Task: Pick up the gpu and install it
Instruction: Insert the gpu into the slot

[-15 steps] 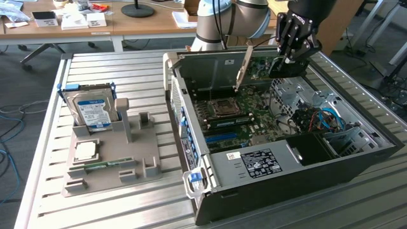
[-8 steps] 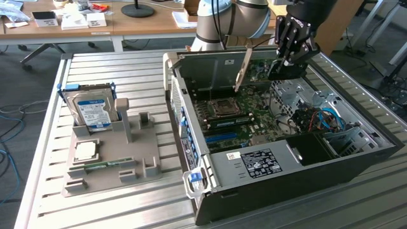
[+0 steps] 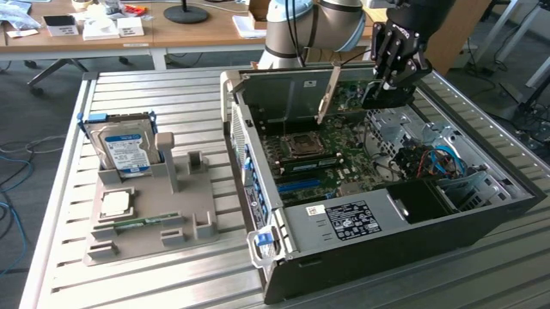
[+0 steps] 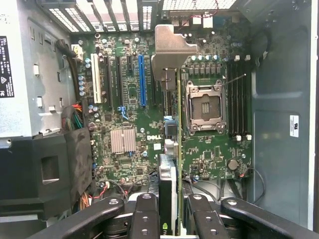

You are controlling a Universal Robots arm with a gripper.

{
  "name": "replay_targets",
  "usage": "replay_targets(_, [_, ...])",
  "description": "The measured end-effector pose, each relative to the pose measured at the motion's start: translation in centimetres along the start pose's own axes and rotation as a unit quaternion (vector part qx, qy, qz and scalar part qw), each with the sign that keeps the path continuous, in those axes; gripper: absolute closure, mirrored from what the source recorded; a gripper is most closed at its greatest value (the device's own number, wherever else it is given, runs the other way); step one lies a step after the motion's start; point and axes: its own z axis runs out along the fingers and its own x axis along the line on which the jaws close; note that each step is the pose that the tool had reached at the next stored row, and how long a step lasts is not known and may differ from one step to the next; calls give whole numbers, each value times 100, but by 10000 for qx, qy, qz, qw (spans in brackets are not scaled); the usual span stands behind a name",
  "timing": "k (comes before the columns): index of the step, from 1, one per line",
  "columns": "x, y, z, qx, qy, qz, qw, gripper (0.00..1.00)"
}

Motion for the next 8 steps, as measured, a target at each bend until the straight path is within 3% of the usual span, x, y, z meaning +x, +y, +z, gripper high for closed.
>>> replay_targets(8, [2, 0, 37, 0, 0, 0, 10000, 73])
